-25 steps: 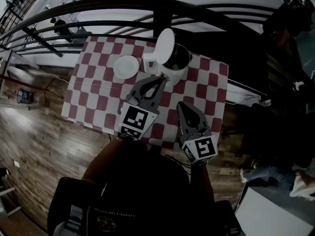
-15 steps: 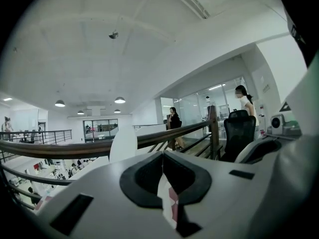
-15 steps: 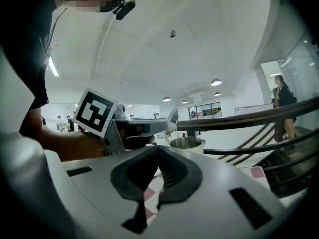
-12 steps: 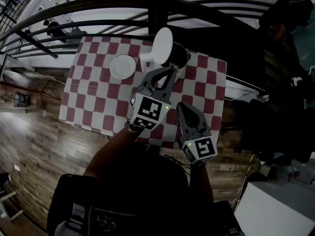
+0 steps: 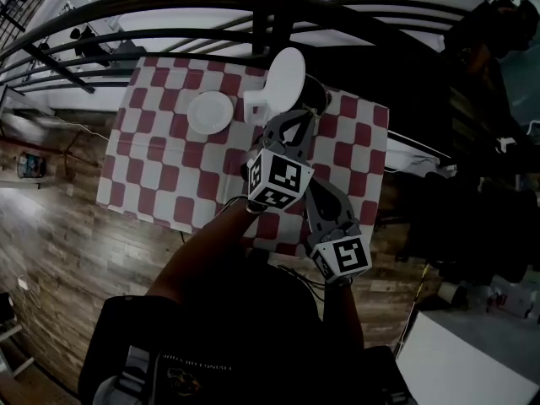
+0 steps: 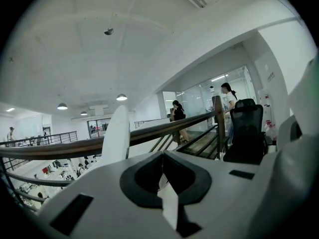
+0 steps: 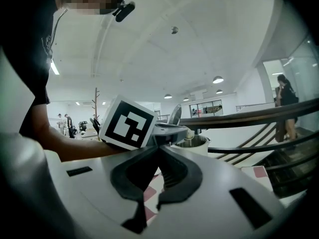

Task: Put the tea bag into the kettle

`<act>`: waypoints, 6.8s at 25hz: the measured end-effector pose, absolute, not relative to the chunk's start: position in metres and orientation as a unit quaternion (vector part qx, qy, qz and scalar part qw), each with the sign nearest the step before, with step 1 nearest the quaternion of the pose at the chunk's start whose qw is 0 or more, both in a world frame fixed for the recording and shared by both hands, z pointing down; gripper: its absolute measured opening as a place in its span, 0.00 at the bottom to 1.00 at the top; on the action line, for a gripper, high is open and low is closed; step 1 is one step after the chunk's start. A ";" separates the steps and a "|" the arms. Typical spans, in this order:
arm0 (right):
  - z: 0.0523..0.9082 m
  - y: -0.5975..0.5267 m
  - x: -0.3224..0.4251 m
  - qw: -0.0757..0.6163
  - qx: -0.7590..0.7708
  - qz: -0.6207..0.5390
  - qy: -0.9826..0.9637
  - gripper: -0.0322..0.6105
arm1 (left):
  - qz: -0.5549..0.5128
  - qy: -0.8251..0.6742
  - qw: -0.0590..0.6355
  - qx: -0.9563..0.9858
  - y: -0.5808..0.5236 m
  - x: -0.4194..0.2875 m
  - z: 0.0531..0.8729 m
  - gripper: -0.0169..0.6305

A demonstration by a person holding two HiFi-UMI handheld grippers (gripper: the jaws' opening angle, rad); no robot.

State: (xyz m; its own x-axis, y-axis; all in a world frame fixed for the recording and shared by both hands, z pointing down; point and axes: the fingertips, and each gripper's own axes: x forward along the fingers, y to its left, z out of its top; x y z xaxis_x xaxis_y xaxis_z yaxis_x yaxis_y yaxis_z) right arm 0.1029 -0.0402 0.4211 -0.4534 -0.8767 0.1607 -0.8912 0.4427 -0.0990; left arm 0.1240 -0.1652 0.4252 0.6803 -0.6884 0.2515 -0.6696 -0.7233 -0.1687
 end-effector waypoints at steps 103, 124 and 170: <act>0.490 -0.036 0.086 0.128 0.485 0.260 -0.825 0.07 | -0.191 0.378 -0.098 -0.900 -0.039 0.006 0.484 0.03; 0.494 -0.031 0.085 0.125 0.484 0.264 -0.825 0.07 | -0.192 0.374 -0.124 -0.899 -0.038 0.005 0.496 0.03; 0.484 0.041 0.054 0.109 0.435 0.227 -0.864 0.07 | -0.257 0.352 -0.157 -0.886 0.039 -0.015 0.525 0.03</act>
